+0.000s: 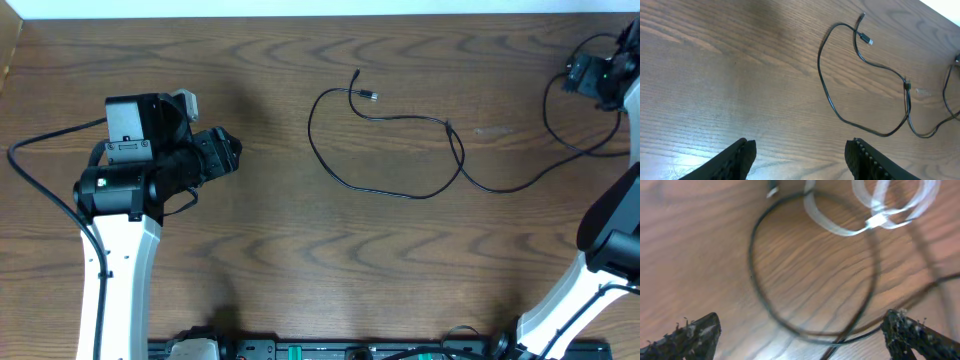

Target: Untangle cables

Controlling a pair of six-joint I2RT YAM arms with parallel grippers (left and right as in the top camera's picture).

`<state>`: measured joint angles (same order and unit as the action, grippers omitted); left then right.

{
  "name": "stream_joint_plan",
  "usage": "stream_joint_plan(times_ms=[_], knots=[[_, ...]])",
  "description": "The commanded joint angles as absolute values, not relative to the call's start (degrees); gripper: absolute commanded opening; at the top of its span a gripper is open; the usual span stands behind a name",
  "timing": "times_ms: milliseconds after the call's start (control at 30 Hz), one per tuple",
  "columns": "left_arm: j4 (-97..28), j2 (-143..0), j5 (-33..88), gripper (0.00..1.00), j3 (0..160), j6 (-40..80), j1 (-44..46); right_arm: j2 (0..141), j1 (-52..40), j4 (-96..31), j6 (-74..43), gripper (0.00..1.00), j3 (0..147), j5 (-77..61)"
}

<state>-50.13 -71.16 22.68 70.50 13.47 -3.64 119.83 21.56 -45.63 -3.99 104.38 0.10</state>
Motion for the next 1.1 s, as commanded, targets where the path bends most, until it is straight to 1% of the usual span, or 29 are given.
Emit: stream_joint_plan(times_ms=[0, 33, 100, 167, 200, 267, 400, 533, 567, 733, 833, 900, 1000, 1033, 1067], knots=[[-50.3, -71.1, 23.5, 0.63, 71.6, 12.9, -3.5, 117.7, 20.1, -47.9, 5.4, 0.94, 104.7, -20.3], [-50.3, -71.1, 23.6, 0.63, 71.6, 13.0, -3.5, 117.7, 19.2, -49.0, 5.9, 0.89, 104.4, -24.1], [-50.5, -71.1, 23.6, 0.63, 71.6, 13.0, -3.5, 117.7, 16.4, -51.2, 5.9, 0.77, 103.5, -26.7], [-50.5, -71.1, 23.6, 0.63, 71.6, 13.0, -3.5, 117.7, 13.2, -52.4, 5.9, 0.72, 102.1, -26.2], [-50.5, -71.1, 23.6, 0.63, 71.6, 13.0, -3.5, 117.7, 11.4, -53.0, 5.9, 0.70, 101.2, -25.4], [-50.5, -71.1, 23.6, 0.63, 71.6, 13.0, -3.5, 117.7, 7.6, -54.0, 5.8, 0.73, 98.8, -22.5], [-50.5, -71.1, 23.6, 0.63, 71.6, 13.0, -3.5, 117.7, 1.2, -55.1, 4.8, 0.71, 93.7, -15.0], [-50.5, -71.1, 23.6, 0.63, 71.6, 12.9, -3.5, 117.7, -3.1, -55.0, 4.8, 0.62, 90.1, -9.0], [-50.5, -71.1, 23.6, 0.63, 71.6, 12.9, -3.5, 117.7, -3.8, -54.7, 4.8, 0.59, 89.5, -7.6], [-50.5, -71.1, 23.6, 0.63, 71.6, 12.9, -3.5, 117.7, -6.3, -52.5, 4.8, 0.54, 86.4, -1.7], [-50.5, -71.1, 23.6, 0.63, 71.6, 12.9, -3.5, 117.7, -6.5, -49.4, 4.8, 0.51, 84.1, -1.8], [-50.5, -71.1, 23.5, 0.63, 71.6, 12.9, -3.5, 117.7, -6.5, -47.0, 4.8, 0.48, 82.5, -2.7], [-50.5, -71.1, 23.5, 0.63, 71.6, 12.9, -3.5, 117.7, -6.5, -43.7, 4.8, 0.41, 80.0, -5.1], [-50.5, -71.1, 23.5, 0.63, 71.6, 12.9, -3.5, 117.7, -6.5, -42.8, 4.8, 0.37, 79.2, -5.8], [-50.5, -71.1, 23.6, 0.63, 71.6, 12.9, -3.5, 117.7, -6.5, -41.8, 4.8, 0.31, 78.3, -6.3]])
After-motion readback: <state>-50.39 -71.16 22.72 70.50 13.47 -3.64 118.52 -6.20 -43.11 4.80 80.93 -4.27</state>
